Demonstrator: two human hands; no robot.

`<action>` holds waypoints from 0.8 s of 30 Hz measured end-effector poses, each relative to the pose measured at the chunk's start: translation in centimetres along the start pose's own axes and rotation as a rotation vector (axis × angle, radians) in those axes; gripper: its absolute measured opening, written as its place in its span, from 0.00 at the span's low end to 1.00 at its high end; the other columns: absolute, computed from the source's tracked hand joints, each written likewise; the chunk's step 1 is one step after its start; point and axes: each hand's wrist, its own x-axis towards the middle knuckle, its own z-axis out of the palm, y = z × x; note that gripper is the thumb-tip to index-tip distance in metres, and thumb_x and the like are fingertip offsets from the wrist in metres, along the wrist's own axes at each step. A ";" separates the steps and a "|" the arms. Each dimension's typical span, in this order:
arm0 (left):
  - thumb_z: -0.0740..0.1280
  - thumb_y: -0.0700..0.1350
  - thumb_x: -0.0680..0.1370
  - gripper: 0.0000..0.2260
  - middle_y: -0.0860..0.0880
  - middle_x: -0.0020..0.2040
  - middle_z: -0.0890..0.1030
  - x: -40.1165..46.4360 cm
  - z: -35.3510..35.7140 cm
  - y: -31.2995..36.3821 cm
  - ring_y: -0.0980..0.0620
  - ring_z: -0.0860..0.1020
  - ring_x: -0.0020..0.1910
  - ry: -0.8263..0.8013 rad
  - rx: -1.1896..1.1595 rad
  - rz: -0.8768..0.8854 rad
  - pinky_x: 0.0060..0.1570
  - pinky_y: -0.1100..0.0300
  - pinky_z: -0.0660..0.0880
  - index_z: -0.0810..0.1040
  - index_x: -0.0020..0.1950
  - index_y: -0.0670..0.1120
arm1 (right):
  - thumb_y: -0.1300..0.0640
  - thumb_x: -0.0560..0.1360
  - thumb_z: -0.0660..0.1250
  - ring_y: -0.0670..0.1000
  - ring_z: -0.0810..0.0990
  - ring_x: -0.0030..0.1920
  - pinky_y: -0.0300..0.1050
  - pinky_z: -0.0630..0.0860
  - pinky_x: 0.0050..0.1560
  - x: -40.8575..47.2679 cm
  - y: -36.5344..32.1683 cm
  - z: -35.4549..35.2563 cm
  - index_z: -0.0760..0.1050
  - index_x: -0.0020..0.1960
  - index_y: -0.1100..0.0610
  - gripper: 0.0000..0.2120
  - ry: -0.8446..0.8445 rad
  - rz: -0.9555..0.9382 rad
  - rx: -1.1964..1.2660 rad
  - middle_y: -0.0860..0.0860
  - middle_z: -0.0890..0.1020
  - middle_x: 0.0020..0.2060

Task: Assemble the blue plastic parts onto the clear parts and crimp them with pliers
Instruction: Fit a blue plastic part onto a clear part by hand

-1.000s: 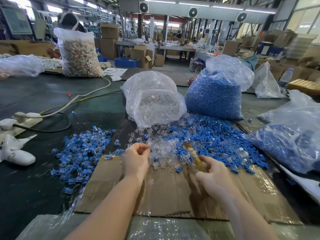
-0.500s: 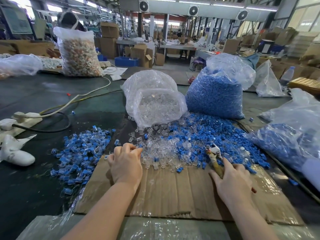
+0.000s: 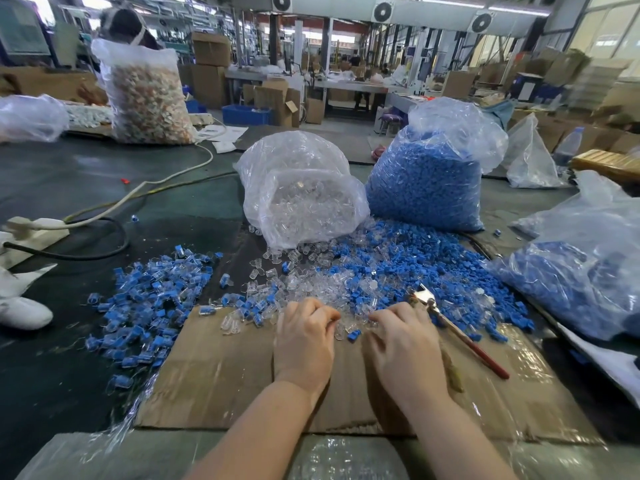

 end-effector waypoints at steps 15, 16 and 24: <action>0.65 0.48 0.77 0.09 0.55 0.49 0.74 -0.7 -0.1 -0.7 0.57 0.64 0.50 -0.026 0.023 0.010 0.59 0.65 0.60 0.80 0.55 0.52 | 0.59 0.75 0.66 0.52 0.77 0.48 0.43 0.70 0.47 -0.3 -0.2 3.1 0.78 0.51 0.54 0.06 -0.054 0.078 0.218 0.49 0.82 0.43; 0.66 0.46 0.76 0.08 0.55 0.48 0.75 -0.8 -0.2 -0.6 0.57 0.64 0.50 -0.015 0.008 0.007 0.59 0.64 0.61 0.81 0.53 0.51 | 0.61 0.75 0.65 0.52 0.77 0.47 0.44 0.70 0.46 -0.3 -0.3 3.1 0.78 0.49 0.54 0.05 -0.053 0.085 0.215 0.49 0.82 0.43; 0.64 0.52 0.76 0.11 0.58 0.50 0.74 -0.8 -0.4 -0.6 0.56 0.65 0.53 -0.133 0.058 0.030 0.59 0.63 0.59 0.78 0.58 0.56 | 0.56 0.75 0.65 0.53 0.76 0.48 0.46 0.72 0.50 -0.3 -0.6 3.0 0.78 0.50 0.55 0.06 -0.071 0.066 0.165 0.50 0.79 0.45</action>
